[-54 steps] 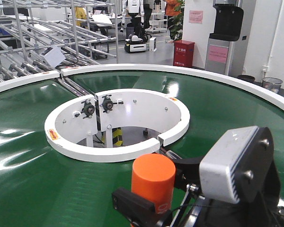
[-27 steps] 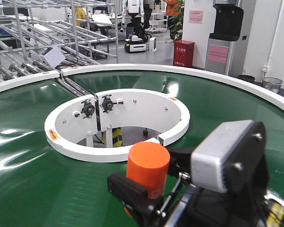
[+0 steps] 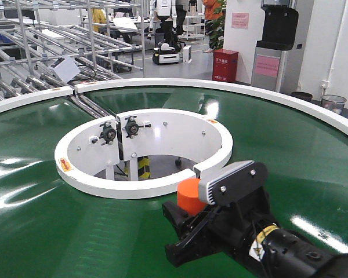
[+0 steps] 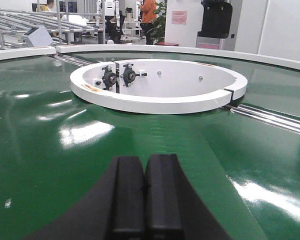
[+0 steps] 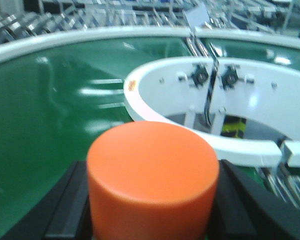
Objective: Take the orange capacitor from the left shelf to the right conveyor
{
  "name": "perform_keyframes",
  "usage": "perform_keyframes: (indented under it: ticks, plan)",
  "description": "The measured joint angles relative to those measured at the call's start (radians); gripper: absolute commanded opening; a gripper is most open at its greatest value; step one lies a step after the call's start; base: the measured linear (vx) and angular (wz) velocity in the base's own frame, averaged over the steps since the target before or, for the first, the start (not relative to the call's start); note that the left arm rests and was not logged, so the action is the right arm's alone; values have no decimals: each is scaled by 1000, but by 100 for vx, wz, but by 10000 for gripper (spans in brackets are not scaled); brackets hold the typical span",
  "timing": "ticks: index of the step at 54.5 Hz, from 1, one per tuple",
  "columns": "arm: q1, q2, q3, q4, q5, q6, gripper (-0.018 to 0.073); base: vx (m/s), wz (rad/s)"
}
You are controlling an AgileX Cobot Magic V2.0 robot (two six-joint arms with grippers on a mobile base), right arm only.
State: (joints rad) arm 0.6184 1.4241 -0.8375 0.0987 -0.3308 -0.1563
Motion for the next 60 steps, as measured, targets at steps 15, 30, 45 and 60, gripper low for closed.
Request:
perform_keyframes:
  ticks: [15, 30, 45, 60]
  plan:
    - [-18, 350, 0, 4, -328, 0, 0, 0, 0]
    - [-18, 532, 0, 4, -426, 12, 6, 0, 0]
    - [-18, 623, -2, 7, -499, 19, 33, 0, 0]
    - [-18, 623, -6, 9, -509, 112, 144, 0, 0]
